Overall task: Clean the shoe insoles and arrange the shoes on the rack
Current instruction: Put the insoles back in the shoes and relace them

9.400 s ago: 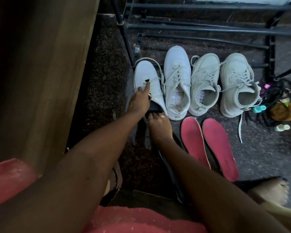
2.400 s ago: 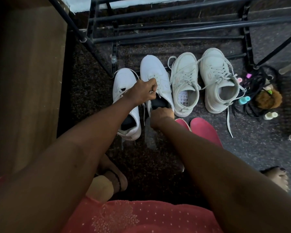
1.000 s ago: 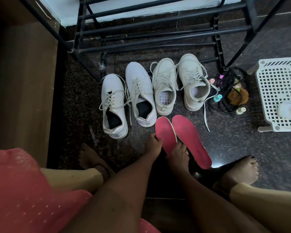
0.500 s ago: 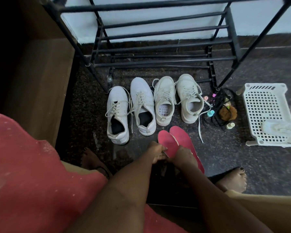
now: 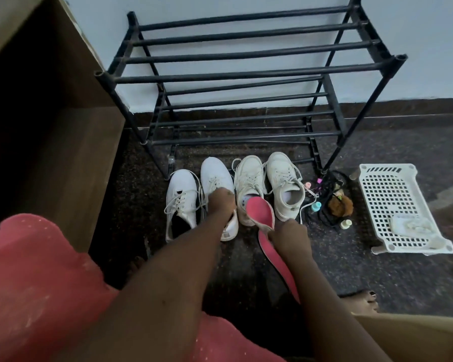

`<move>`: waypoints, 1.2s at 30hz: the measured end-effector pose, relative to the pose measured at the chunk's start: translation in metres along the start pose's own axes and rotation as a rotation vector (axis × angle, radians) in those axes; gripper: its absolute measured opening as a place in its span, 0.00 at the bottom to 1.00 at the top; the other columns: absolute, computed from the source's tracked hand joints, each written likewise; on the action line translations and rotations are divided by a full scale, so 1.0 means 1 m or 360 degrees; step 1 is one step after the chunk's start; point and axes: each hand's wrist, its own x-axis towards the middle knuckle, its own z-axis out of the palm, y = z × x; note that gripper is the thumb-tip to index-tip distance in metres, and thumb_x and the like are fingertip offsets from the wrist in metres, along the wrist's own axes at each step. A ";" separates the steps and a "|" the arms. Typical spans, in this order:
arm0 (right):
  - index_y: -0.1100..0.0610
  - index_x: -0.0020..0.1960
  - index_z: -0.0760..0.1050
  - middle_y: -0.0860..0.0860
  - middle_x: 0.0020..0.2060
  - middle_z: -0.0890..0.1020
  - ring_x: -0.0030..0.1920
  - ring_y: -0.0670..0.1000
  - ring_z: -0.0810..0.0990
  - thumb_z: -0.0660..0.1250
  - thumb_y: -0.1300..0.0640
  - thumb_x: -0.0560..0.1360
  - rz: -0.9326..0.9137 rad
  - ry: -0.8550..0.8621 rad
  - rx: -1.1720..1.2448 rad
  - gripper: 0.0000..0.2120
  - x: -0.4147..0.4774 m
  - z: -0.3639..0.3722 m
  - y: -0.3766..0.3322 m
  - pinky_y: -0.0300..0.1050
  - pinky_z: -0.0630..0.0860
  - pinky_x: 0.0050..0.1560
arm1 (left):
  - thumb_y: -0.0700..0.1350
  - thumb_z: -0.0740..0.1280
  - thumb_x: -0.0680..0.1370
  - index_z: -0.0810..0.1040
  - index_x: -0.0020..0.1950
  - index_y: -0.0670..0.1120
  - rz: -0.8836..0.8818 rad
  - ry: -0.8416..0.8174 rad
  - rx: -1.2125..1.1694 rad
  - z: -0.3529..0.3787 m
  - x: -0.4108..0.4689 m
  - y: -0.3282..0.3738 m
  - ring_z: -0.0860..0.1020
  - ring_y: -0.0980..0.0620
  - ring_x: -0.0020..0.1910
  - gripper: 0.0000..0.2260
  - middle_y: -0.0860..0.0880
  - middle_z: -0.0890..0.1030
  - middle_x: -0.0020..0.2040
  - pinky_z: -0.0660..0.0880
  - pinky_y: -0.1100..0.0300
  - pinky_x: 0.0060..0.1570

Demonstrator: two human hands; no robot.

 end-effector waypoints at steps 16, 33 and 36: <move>0.65 0.63 0.70 0.62 0.62 0.74 0.63 0.60 0.74 0.60 0.60 0.76 -0.0003 -0.0178 0.0071 0.17 0.069 0.008 -0.047 0.48 0.71 0.57 | 0.43 0.62 0.79 0.56 0.77 0.48 0.1145 -0.0918 0.1869 0.039 0.090 0.037 0.71 0.40 0.62 0.27 0.37 0.73 0.62 0.68 0.55 0.55; 0.65 0.60 0.73 0.61 0.57 0.77 0.59 0.60 0.76 0.51 0.62 0.81 -0.0097 0.0015 -0.0036 0.15 0.083 0.070 -0.052 0.50 0.71 0.56 | 0.42 0.64 0.76 0.68 0.72 0.46 0.1044 -0.1121 0.1818 0.035 0.072 0.048 0.76 0.43 0.53 0.23 0.37 0.79 0.55 0.70 0.57 0.50; 0.64 0.61 0.73 0.62 0.58 0.76 0.58 0.59 0.77 0.51 0.64 0.80 -0.0105 0.0079 -0.0080 0.16 0.092 0.084 -0.053 0.49 0.72 0.54 | 0.41 0.64 0.76 0.66 0.73 0.46 0.1033 -0.1089 0.1774 0.036 0.074 0.043 0.75 0.43 0.56 0.24 0.38 0.78 0.57 0.69 0.58 0.51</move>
